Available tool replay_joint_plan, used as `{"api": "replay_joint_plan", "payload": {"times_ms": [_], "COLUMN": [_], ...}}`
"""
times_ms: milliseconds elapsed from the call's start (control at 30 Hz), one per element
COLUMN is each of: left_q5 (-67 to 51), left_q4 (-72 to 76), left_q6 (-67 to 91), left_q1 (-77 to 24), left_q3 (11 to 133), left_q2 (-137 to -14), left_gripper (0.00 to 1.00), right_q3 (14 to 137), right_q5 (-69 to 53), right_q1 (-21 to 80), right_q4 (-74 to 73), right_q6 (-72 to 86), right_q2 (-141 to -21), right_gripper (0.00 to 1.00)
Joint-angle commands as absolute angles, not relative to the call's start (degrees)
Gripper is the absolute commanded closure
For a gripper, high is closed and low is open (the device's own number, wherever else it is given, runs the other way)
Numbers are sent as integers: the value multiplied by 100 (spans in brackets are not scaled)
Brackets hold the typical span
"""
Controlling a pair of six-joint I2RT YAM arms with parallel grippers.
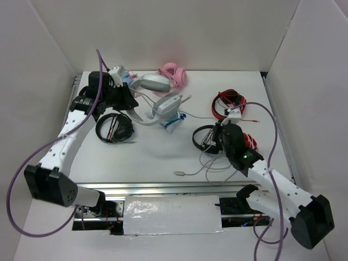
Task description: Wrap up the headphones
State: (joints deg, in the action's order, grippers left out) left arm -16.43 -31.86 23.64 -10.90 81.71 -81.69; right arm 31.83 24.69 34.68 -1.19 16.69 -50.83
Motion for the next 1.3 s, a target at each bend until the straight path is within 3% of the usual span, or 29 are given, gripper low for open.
{"api": "replay_joint_plan", "payload": {"times_ms": [0,400,733,1000,1100,1267], "left_q5": [-2293,-2452,-1943,-1585,-1083,-1644], "left_q4": [-2365,-1907,-1969,-2082,-2460,-2644], "left_q6": [2847,3041,3155,3278,3296,3392], "left_q1": [-1256,-2038,-2426,-2514,-2286,-1391], "left_q3": [7895,5996,5669,5975,6748,8049], "left_q2": [-7174,-6565,-6188,-5950,-6186,-6723], "left_gripper": [100,100,100,100,100,100], "right_q3": [3067,3953,4307,4307,4132,3710], "right_q5": [1619,880,563,221,403,554], "right_q1": [2525,47,-1133,-1205,-801,-27], "right_q4": [746,958,879,765,651,589], "right_q6": [1968,2293,2391,2382,2312,2223], "right_q2": [-4887,-5448,-6152,-6389,-6215,-6161], "right_gripper": [100,100,100,100,100,100]}}
